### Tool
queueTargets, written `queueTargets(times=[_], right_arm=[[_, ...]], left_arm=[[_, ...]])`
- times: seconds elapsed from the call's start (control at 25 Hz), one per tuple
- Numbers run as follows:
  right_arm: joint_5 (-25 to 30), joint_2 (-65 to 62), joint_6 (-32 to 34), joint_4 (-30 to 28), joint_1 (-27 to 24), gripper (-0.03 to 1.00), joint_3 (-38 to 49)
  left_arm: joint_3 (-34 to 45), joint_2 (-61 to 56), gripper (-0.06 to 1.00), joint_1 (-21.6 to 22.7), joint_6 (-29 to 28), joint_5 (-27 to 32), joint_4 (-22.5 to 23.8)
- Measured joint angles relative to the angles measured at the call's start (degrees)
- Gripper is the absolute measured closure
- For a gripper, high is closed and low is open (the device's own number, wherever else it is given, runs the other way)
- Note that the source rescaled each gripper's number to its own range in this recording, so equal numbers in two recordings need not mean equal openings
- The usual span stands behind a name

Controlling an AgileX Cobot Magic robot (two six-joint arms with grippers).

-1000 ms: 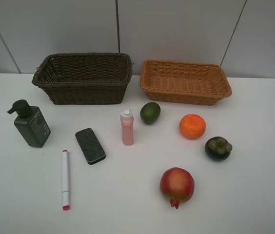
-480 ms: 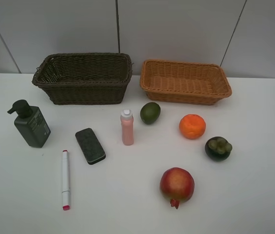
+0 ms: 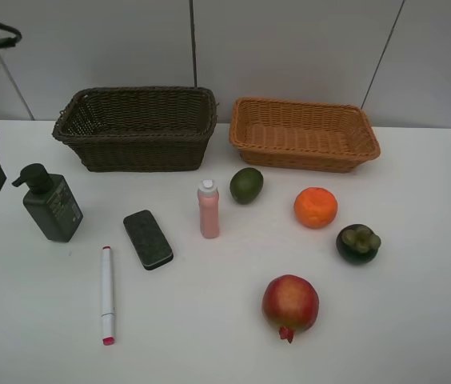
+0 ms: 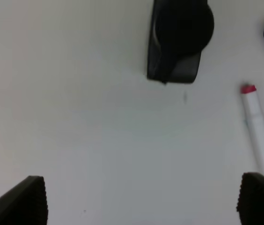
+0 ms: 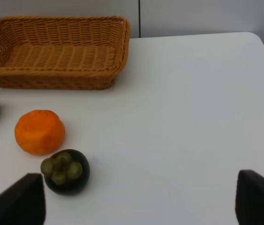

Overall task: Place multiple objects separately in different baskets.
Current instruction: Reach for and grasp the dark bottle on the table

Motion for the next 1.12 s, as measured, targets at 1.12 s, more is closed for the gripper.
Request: queueTargets(times=[1.12], right_arm=[[0.00,0.00,0.00,0.00,0.00,0.26,0.00]], left_arm=[[-4.83,27.25,-0.06,0.00,0.25,-14.46,-0.77]])
